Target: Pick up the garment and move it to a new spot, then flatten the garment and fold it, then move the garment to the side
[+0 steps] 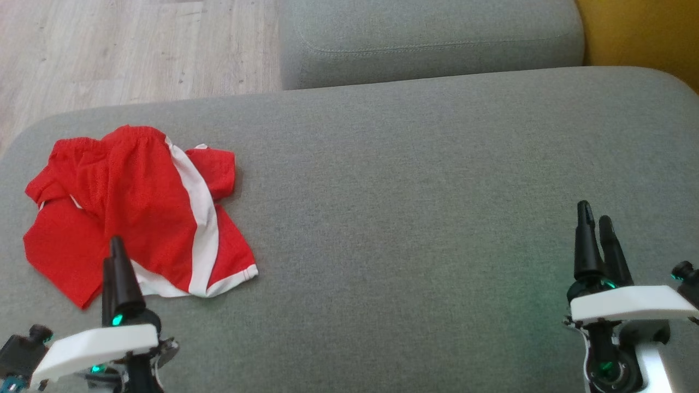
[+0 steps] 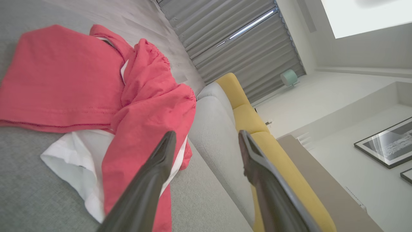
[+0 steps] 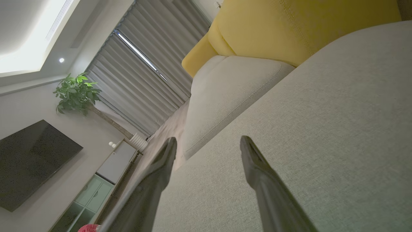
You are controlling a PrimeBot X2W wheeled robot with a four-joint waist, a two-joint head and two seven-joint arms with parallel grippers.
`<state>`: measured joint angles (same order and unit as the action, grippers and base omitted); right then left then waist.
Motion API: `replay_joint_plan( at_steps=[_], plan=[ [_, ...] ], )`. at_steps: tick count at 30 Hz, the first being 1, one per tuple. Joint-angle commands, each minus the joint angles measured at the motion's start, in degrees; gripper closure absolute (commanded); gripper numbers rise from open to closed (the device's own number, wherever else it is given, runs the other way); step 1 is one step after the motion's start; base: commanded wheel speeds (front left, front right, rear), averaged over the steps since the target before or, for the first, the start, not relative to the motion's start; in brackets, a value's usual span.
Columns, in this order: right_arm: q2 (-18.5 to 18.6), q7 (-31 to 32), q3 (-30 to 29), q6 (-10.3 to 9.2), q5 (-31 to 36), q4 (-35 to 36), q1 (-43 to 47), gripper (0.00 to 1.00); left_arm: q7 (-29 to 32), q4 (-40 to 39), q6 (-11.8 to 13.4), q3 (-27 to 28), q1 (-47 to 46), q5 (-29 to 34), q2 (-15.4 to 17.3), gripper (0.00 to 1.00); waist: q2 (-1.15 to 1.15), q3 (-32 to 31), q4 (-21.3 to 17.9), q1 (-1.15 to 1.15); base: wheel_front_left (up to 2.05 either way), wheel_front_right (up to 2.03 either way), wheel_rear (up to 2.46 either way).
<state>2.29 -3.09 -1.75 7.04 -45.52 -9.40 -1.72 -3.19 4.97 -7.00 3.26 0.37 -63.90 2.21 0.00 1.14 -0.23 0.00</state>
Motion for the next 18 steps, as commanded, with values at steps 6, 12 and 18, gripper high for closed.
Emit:
replay_joint_plan(
  at_steps=[6, 12, 18],
  plan=[
    [0.4, -1.8, 2.0, 0.23, 6.7, 3.3, -2.3, 0.00, -1.6, -3.5, 0.4, -2.0, -1.4, 7.1, 0.4, 0.00, 0.00, 0.0, -0.1, 0.00, 0.00, 0.00, 0.00],
    [0.4, -2.8, 2.8, 0.26, 12.0, 4.0, -2.2, 0.00, -2.6, -3.9, 0.5, -4.4, -1.2, 13.0, 0.5, 0.00, 0.00, 0.1, -0.2, 0.00, 0.00, 0.00, 0.00],
    [0.4, -3.8, 3.5, 0.28, 17.1, 4.6, -2.1, 0.00, -3.6, -4.6, 0.6, -6.0, -1.2, 18.6, 0.5, 0.00, 0.00, 0.3, -0.2, 0.00, 0.00, 0.00, 0.00]
  ],
)
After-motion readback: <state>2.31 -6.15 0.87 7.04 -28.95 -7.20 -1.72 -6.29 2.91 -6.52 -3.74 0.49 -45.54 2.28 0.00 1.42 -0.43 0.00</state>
